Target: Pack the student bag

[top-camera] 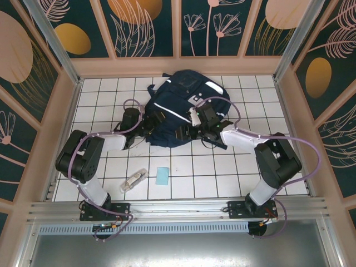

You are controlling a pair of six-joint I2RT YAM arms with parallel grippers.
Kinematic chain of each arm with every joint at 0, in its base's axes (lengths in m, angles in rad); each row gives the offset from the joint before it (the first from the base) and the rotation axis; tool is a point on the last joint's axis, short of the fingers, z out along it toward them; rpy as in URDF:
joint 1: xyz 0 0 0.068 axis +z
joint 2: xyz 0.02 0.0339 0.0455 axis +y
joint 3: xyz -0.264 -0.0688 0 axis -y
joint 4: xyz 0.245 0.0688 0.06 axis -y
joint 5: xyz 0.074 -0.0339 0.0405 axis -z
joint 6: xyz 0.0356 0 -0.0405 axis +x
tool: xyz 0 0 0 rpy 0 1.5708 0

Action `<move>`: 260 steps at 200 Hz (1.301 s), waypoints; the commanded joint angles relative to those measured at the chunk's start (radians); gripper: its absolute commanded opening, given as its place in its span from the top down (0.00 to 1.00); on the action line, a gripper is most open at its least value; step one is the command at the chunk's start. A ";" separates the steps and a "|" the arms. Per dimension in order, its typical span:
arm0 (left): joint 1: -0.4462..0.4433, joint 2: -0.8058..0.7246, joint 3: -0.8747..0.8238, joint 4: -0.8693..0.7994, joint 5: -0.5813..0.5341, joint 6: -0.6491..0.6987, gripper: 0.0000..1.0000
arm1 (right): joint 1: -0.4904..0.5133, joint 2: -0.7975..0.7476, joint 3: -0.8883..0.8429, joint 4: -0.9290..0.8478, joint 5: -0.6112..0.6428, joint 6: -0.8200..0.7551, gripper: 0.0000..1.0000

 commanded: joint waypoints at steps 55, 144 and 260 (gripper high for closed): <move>-0.044 0.029 0.011 0.001 0.000 -0.021 0.13 | 0.063 -0.039 0.036 0.171 -0.215 0.139 0.27; -0.123 -0.160 0.215 -0.587 -0.179 0.484 0.29 | -0.131 -0.226 -0.108 0.011 0.082 0.226 0.25; -0.268 0.095 0.476 -0.734 -0.190 0.825 0.33 | -0.273 -0.131 -0.122 0.259 0.018 0.307 0.23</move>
